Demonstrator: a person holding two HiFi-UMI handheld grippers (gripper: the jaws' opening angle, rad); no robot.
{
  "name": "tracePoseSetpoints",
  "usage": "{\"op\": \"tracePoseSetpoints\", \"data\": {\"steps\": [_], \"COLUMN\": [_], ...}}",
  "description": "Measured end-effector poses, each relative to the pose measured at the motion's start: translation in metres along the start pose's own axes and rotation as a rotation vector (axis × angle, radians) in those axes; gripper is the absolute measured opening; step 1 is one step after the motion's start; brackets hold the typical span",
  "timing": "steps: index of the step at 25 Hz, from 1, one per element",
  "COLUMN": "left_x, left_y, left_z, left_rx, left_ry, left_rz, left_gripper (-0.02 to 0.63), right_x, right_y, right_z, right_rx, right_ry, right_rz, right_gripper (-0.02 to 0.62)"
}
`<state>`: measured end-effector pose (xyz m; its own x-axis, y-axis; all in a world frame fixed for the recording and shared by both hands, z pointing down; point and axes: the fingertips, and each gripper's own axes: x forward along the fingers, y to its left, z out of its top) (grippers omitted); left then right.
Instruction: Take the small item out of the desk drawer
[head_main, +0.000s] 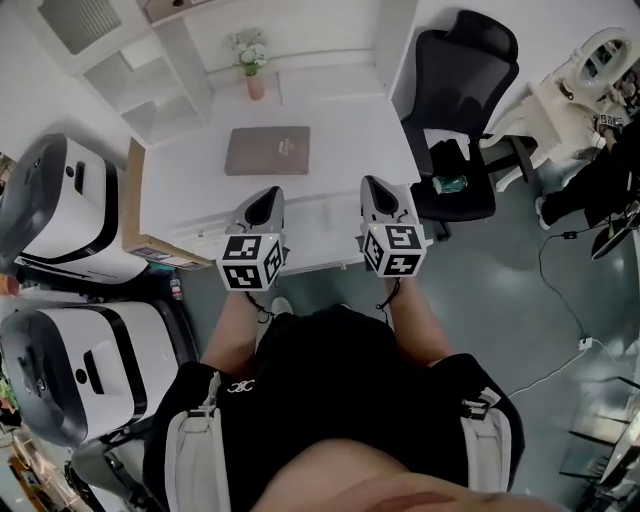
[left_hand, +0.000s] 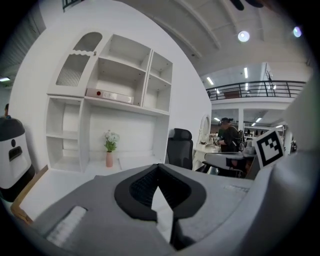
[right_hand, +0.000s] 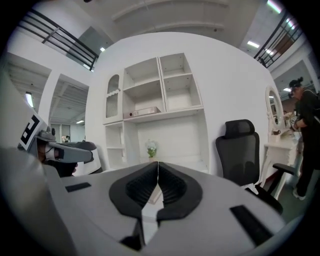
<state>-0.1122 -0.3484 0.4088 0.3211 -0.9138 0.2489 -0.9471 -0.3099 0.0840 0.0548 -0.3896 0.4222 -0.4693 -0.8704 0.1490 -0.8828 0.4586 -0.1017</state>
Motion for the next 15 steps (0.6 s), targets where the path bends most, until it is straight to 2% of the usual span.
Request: {"op": "tracePoseSetpoints", "data": {"steps": [1,5,8,11,15], "left_x": [0.004,0.015,0.019,0.022,0.023], "left_y": [0.003,0.012,0.015,0.020,0.030], "left_z": [0.001,0.000,-0.004,-0.005,-0.011], "left_rx": [-0.002,-0.006,-0.009,-0.005,-0.013], "left_ry": [0.000,0.006,0.018,0.028,0.040], "left_rz": [-0.011,-0.044,-0.065,-0.083,-0.096], "left_gripper": [0.014,0.014,0.014,0.014,0.014], "right_x": [0.003,0.015,0.023,0.032,0.042], "right_y": [0.000,0.003,0.004,0.005,0.009], "right_z": [-0.002,-0.015,-0.031,-0.050,-0.084], "right_rx": [0.008,0.009,0.002,0.015,0.017], "right_ry": [0.006,0.059,0.124,0.187,0.287], "right_rz": [-0.003,0.001,-0.003,-0.014,-0.036], "right_gripper": [0.002,0.125,0.175,0.209,0.215]}}
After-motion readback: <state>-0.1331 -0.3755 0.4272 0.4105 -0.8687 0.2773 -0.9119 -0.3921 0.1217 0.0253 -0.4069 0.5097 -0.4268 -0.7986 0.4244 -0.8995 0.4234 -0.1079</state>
